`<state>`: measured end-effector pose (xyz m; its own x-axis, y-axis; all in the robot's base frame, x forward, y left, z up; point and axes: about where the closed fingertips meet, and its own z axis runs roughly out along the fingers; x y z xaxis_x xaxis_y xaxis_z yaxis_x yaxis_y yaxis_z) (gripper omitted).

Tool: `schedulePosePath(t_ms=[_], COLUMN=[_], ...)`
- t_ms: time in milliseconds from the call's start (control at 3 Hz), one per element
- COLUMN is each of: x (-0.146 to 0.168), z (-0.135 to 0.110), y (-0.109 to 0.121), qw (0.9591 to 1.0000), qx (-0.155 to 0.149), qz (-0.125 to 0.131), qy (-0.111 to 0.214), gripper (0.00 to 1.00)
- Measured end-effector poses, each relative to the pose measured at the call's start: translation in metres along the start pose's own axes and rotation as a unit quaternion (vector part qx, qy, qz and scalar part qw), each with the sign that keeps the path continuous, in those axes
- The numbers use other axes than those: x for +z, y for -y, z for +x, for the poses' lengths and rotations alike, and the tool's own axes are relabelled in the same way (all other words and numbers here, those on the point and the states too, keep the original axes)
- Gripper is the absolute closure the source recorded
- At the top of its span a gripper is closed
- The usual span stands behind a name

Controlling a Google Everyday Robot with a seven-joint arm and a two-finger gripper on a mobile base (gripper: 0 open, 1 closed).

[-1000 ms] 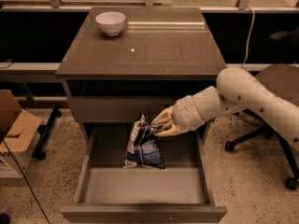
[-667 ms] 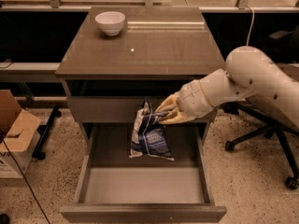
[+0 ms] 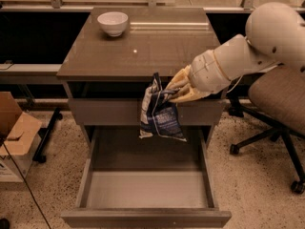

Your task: Pick blue chip bag from middle drawer and place on counter

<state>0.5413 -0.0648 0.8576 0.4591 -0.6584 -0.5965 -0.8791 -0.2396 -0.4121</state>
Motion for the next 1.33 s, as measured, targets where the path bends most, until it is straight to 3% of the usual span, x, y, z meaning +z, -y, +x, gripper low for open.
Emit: schedulePosePath(t_ms=[333, 667, 1000, 1333], x=[-0.034, -0.034, -0.046, -0.062], z=[-0.009, -0.009, -0.007, 0.013], y=[0.029, 0.029, 0.044, 0.078], qw=[0.9994, 0.9994, 0.9970, 0.9900], qx=[-0.013, -0.013, -0.007, 0.014], qz=[0.023, 0.023, 0.063, 0.122], qy=[-0.022, -0.022, -0.044, -0.069], gripper=[1.00, 1.00, 1.00, 1.00])
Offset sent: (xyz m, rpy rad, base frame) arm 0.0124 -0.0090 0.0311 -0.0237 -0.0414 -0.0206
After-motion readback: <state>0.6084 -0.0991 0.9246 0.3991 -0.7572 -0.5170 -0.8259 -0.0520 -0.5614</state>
